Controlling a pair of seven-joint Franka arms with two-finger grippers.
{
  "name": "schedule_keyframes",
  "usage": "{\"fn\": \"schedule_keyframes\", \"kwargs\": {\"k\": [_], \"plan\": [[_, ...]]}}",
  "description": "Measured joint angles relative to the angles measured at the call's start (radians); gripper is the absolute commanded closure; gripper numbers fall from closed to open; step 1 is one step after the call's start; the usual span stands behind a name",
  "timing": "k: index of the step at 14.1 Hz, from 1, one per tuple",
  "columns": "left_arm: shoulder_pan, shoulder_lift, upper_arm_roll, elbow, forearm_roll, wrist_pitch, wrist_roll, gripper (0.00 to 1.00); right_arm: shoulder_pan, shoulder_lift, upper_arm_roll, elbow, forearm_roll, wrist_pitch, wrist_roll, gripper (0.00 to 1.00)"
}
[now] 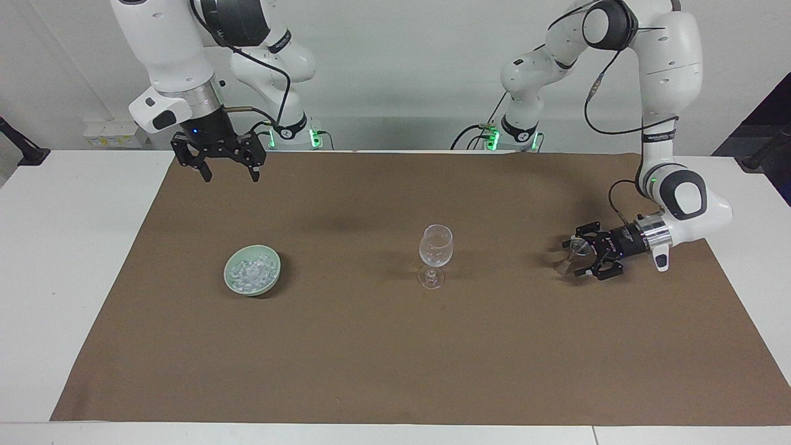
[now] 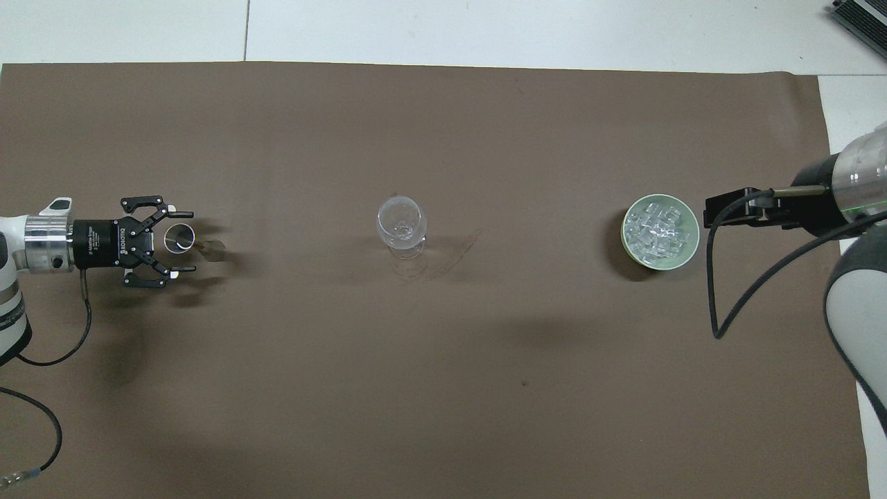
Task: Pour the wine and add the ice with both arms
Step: 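Close the left gripper around the small dark cup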
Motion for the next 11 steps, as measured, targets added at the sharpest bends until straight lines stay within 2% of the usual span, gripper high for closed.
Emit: {"fn": "schedule_keyframes", "kwargs": {"k": [2,5,7,9,11], "plan": [[0.0,-0.003,0.0,-0.005,0.0,-0.004,0.001,0.46,0.0,0.0,0.0,0.0,0.0,0.0,0.0,0.0],[0.0,-0.009,0.0,-0.008,0.0,-0.005,0.003,0.55,0.0,0.0,0.0,0.0,0.0,0.0,0.0,0.0],[0.0,-0.011,0.0,-0.009,0.0,-0.006,0.008,0.74,0.0,0.0,0.0,0.0,0.0,0.0,0.0,0.0],[0.0,-0.012,0.0,-0.009,0.0,-0.006,0.013,1.0,0.0,0.0,0.0,0.0,0.0,0.0,0.0,0.0],[-0.002,-0.012,0.0,-0.009,-0.001,-0.007,0.02,1.0,0.0,0.0,0.0,0.0,0.0,0.0,0.0,0.0]]}}
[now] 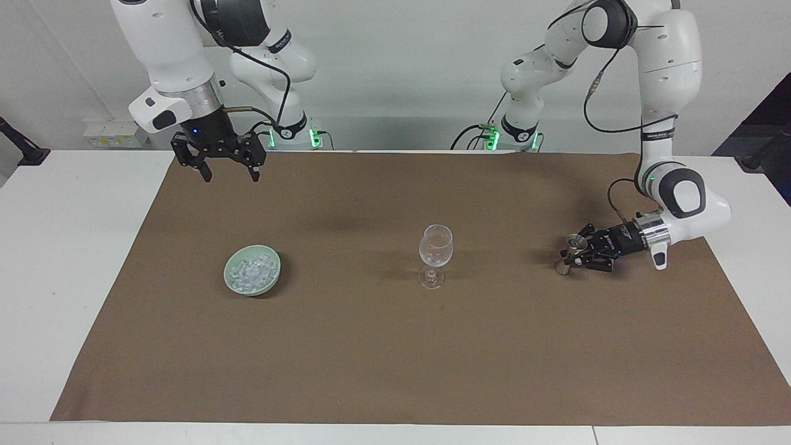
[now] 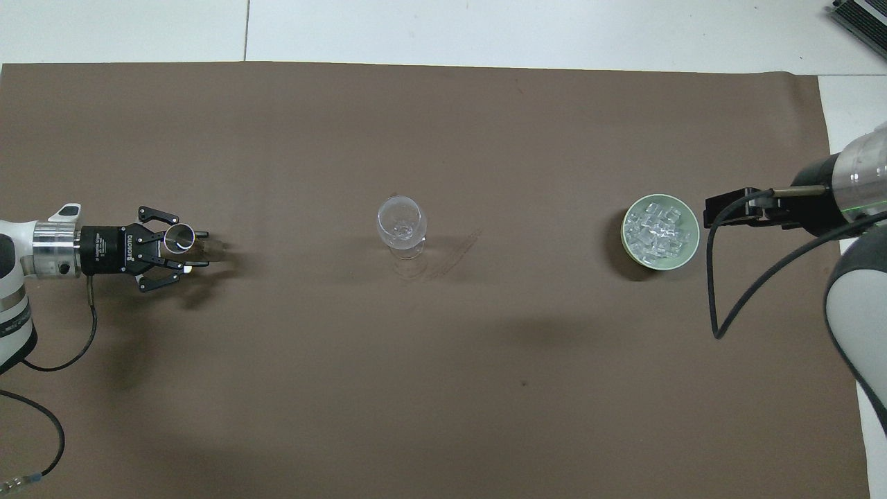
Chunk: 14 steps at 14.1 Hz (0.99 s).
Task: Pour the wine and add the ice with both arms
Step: 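Close the left gripper around the small dark cup, then lift the cup with the left gripper and carry it to the glass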
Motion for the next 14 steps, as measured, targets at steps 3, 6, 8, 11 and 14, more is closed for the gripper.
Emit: {"fn": "schedule_keyframes", "kwargs": {"k": [3,6,8,11,14], "plan": [[-0.004,-0.001,0.001,0.0,0.0,0.0,0.01,1.0,0.0,0.0,0.0,0.0,0.0,0.0,0.0,0.0],[-0.003,-0.001,0.003,0.0,0.0,0.0,0.01,1.0,0.0,0.0,0.0,0.0,0.0,0.0,0.0,0.0],[-0.001,-0.003,0.007,0.001,-0.001,0.0,0.009,1.0,0.0,0.0,0.0,0.0,0.0,0.0,0.0,0.0],[-0.01,-0.027,0.004,0.018,-0.001,0.001,-0.053,1.0,0.0,0.0,0.0,0.0,0.0,0.0,0.0,0.0],[-0.058,-0.089,0.001,0.035,-0.001,0.025,-0.169,1.0,0.0,0.0,0.0,0.0,0.0,0.0,0.0,0.0]]}}
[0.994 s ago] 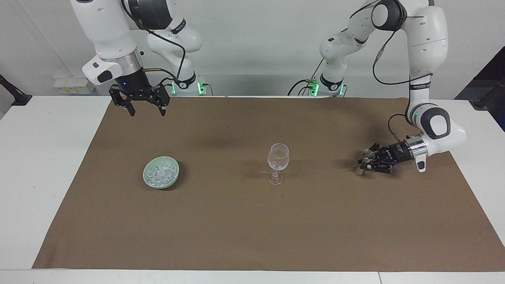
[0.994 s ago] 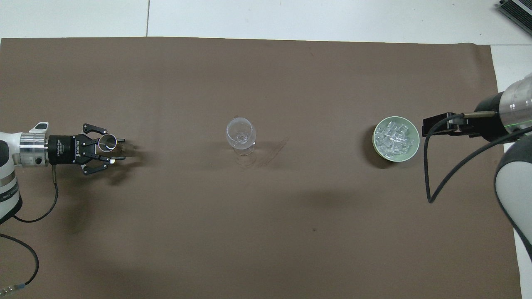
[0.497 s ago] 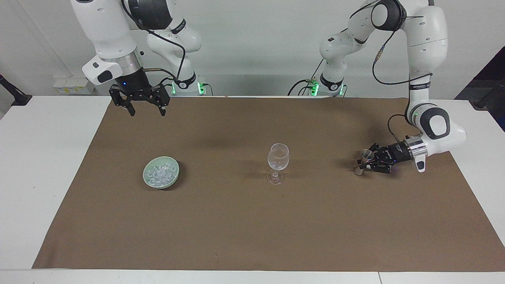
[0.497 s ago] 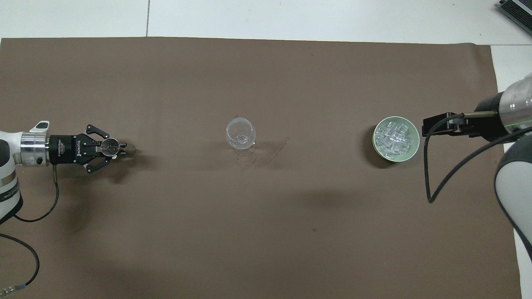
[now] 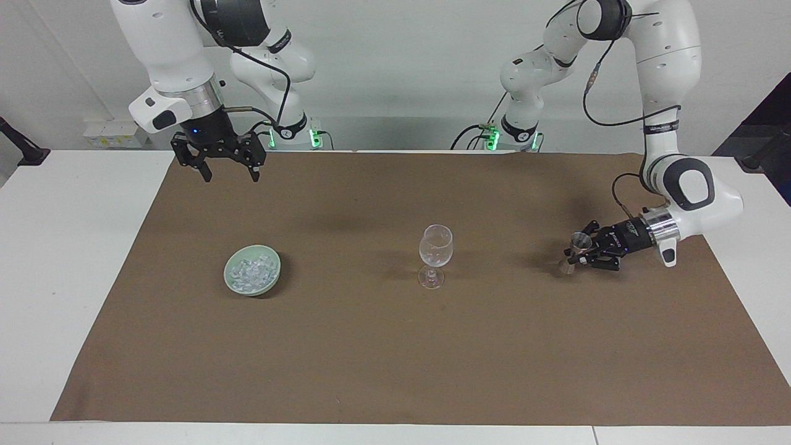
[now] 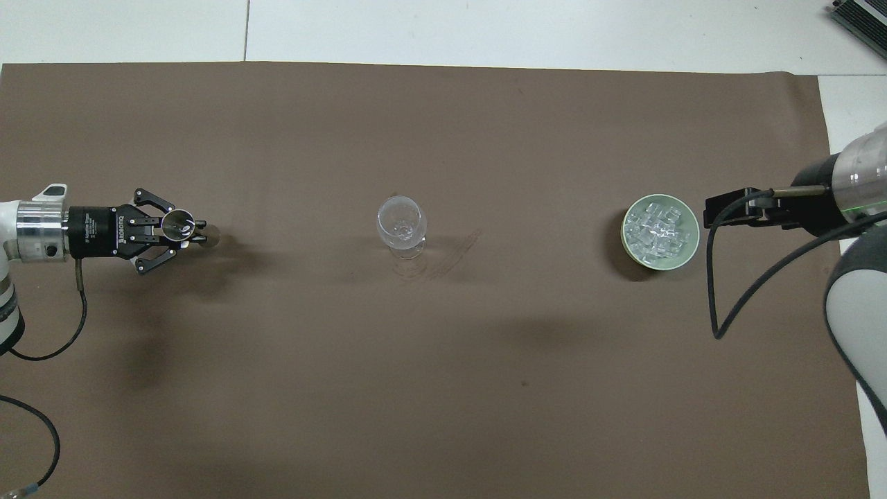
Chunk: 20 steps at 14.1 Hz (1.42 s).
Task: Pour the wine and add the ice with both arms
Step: 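Lift the cup with the left gripper and carry it to the glass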
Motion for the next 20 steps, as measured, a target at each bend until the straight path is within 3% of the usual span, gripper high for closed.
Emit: {"fn": "schedule_keyframes", "kwargs": {"k": [6,20], "plan": [[-0.149,-0.107,-0.003,0.056,0.079,0.017,-0.309,1.0,0.0,0.0,0.0,0.0,0.0,0.0,0.0,0.0],[-0.44,-0.183,-0.006,0.102,0.283,0.158,-0.719,1.0,0.0,0.0,0.0,0.0,0.0,0.0,0.0,0.0]]}}
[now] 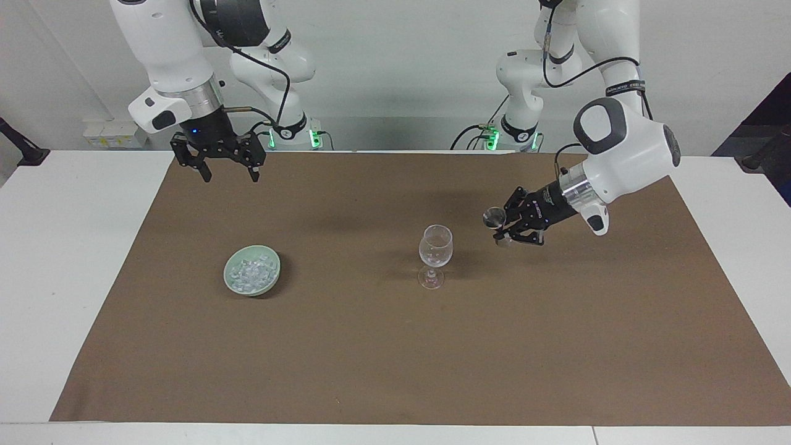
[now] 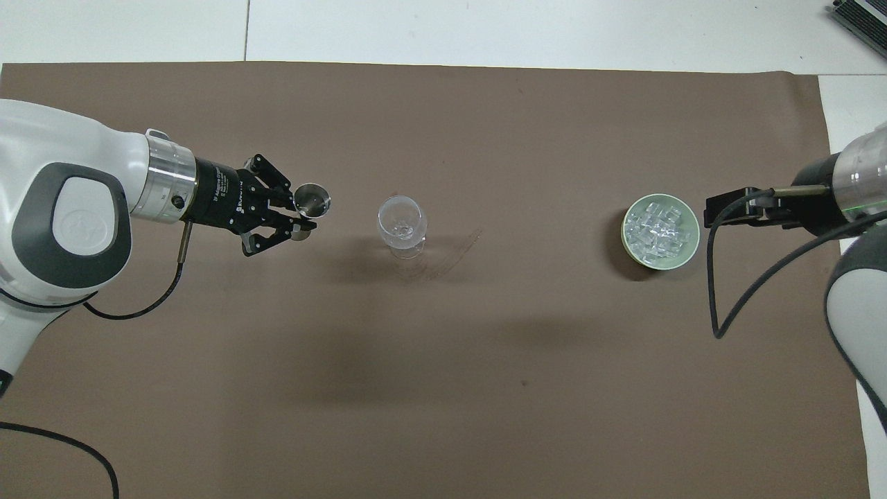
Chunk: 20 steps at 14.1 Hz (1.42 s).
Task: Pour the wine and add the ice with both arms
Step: 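Lift the cup with the left gripper and carry it to the glass, then tilt the cup over the clear glass with the left gripper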
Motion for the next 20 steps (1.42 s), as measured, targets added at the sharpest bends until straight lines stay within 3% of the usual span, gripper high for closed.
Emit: {"fn": "schedule_keyframes", "kwargs": {"k": [3,8,17,20], "plan": [[-0.054,0.0,-0.001,0.003,0.012,0.068,-0.082,1.0,0.0,0.0,0.0,0.0,0.0,0.0,0.0,0.0],[-0.147,0.0,-0.002,0.004,0.139,0.118,-0.197,1.0,0.0,0.0,0.0,0.0,0.0,0.0,0.0,0.0],[-0.193,0.0,-0.004,0.022,0.387,0.181,-0.348,1.0,0.0,0.0,0.0,0.0,0.0,0.0,0.0,0.0],[-0.204,0.001,-0.004,0.032,0.42,0.181,-0.361,1.0,0.0,0.0,0.0,0.0,0.0,0.0,0.0,0.0]]}}
